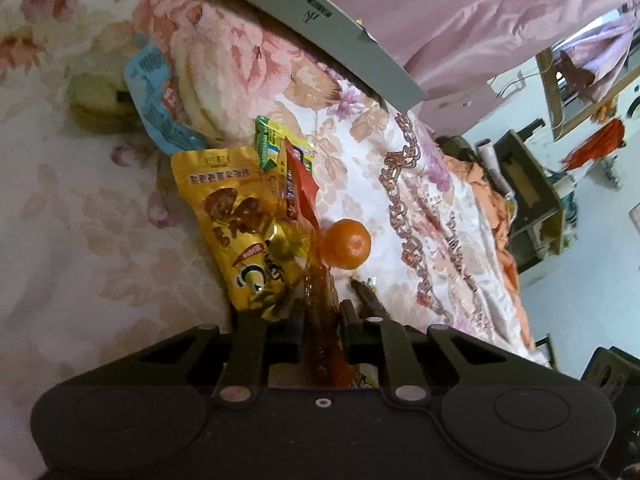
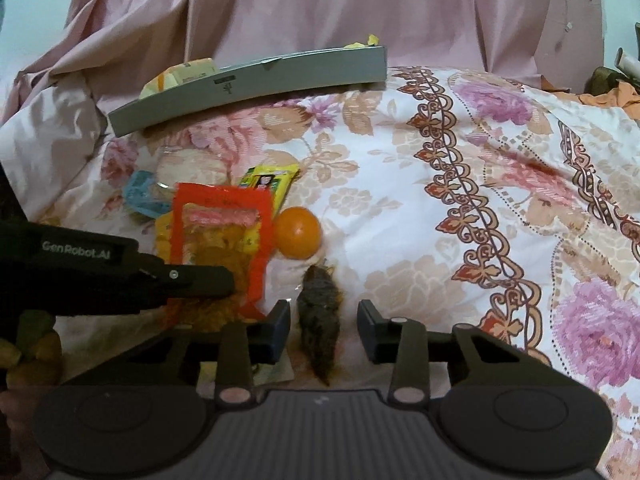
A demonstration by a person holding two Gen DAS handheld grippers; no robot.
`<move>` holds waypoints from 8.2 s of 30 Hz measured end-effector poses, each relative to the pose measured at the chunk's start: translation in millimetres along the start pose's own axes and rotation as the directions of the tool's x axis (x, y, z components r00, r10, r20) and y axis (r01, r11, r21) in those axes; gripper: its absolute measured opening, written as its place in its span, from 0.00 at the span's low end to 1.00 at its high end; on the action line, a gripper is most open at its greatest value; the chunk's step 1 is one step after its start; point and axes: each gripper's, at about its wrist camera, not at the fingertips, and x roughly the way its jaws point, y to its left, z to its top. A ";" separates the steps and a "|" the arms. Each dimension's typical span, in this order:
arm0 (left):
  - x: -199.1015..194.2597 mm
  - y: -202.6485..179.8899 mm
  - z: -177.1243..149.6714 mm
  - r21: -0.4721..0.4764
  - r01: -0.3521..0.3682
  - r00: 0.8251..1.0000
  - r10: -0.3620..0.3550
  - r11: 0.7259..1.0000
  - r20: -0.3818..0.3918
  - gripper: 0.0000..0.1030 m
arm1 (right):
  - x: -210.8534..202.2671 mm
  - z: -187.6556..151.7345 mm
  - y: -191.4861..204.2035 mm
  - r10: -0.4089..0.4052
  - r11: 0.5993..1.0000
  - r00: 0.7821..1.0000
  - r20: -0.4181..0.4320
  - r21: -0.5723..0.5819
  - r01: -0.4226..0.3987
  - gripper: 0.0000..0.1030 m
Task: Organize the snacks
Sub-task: 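Grasp the red spicy-strip pack with left tool while right tool grasps the dried meat, then lift red pack and dried meat and carry both into the grey tray, then release both snacks in the tray and withdraw both tools, then move both tools toward the yellow chip bag and tangerine, then grasp the yellow chip bag with left tool while right tool grasps the tangerine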
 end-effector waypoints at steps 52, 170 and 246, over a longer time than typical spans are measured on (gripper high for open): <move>-95.4 30.4 -6.2 0.014 -0.148 0.982 0.145 0.989 0.121 0.15 | -17.9 -21.9 84.0 0.086 0.967 0.992 0.096 -0.249 -0.060 0.47; -136.7 -52.0 15.7 0.252 -0.355 0.859 0.208 0.900 0.468 0.99 | -89.0 66.2 39.9 -0.001 0.975 0.893 0.450 -0.197 0.100 1.00; -16.1 34.0 25.1 0.072 0.039 0.997 -0.043 0.997 0.061 0.56 | 48.8 39.8 18.2 0.049 0.983 0.999 -0.005 -0.179 -0.049 0.39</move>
